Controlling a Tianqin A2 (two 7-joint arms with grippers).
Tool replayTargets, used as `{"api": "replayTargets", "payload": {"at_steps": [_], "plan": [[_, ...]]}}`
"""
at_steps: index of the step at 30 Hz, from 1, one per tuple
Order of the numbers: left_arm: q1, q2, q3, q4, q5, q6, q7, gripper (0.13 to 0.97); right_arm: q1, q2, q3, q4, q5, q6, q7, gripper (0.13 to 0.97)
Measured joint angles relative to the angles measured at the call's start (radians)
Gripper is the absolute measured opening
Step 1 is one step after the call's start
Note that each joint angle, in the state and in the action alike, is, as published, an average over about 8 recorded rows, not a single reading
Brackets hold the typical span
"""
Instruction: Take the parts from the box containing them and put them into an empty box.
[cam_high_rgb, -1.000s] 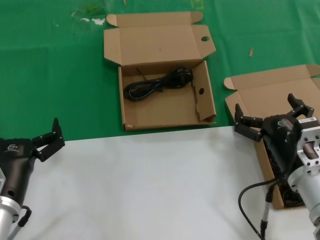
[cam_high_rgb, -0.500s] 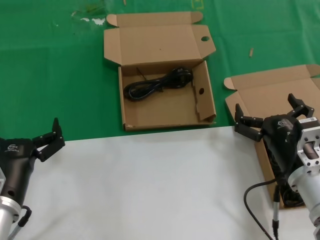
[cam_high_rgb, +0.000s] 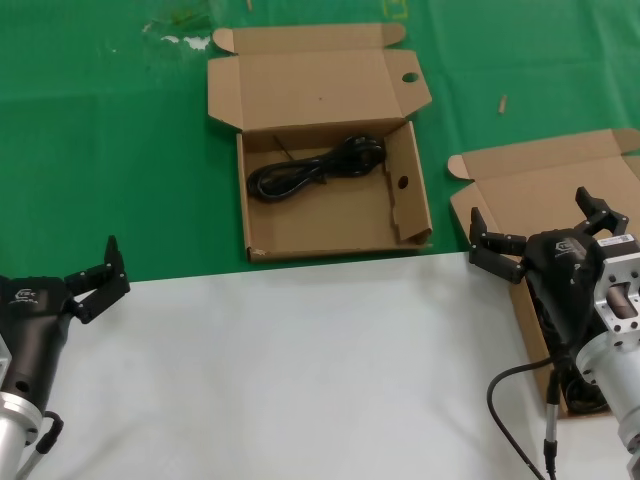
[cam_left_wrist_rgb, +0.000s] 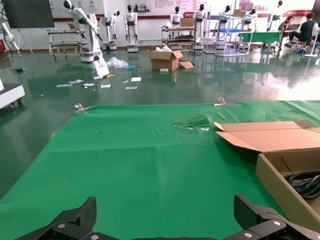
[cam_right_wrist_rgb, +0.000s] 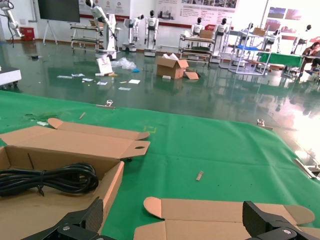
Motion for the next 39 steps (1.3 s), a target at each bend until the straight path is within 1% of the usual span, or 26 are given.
{"api": "replayTargets", "payload": {"at_steps": [39], "plan": [[0.000,0.000,0.000,0.000,0.000,0.000,0.000,0.966,0.000,0.000,0.000,0.000,0.000,0.000,0.000,0.966]]}}
